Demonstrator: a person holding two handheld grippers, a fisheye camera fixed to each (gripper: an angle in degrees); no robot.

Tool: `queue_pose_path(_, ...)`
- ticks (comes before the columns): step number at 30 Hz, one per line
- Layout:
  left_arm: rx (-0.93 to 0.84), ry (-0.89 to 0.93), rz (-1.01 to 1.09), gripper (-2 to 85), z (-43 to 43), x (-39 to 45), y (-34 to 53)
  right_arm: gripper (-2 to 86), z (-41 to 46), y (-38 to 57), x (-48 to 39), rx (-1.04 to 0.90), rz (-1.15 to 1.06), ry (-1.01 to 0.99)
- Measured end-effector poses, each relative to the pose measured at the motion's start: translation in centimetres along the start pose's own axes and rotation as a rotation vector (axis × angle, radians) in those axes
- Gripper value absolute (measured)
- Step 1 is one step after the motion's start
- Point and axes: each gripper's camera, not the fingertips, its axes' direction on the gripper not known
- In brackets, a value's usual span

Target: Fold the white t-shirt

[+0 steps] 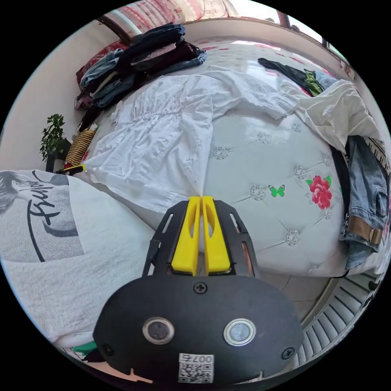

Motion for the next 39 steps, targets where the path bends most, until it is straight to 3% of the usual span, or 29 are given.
queue_pose_path(2, 0.091, 0.132, -0.067, -1.0, -1.2, -1.5, 1.4, -0.2, -0.2, 0.6, 1.3, -0.011, 0.067, -0.06)
queue_pose_path(5, 0.298, 0.353, -0.132, -1.0, -3.9, -3.1, 4.4, -0.3, -3.3, 2.1, 3.4, 0.149, 0.164, -0.265)
queue_pose_path(11, 0.431, 0.487, -0.209, -1.0, -5.7, -4.8, 8.8, -0.3, -6.0, 3.9, 7.0, 0.211, 0.22, -0.476)
queue_pose_path(16, 0.549, 0.514, -0.227, -1.0, -6.2, -5.3, 9.1, -0.3, -7.8, 2.3, 8.8, 0.266, 0.167, -0.616)
queue_pose_path(21, 0.591, 0.45, -0.164, -0.7, -6.5, -6.3, 0.3, -0.1, -10.7, -4.6, 10.2, 0.386, 0.075, -0.663)
queue_pose_path(26, 0.655, 0.235, -0.211, 3.2, -5.0, -7.8, -11.4, 1.0, -10.9, -15.8, 10.7, 0.486, 0.121, -0.439)
queue_pose_path(29, 0.619, 0.226, -0.284, 6.3, -3.8, -9.1, -15.8, 2.1, -9.3, -20.1, 11.8, 0.436, 0.203, -0.35)
queue_pose_path(32, 0.532, 0.14, -0.206, 7.9, -2.5, -8.1, -16.9, 3.2, -7.8, -20.1, 13.0, 0.386, 0.212, -0.334)
queue_pose_path(39, 0.211, 0.08, -0.152, 11.2, 6.7, -4.9, -11.1, 4.4, -0.6, -14.8, 13.9, 0.179, 0.261, -0.343)
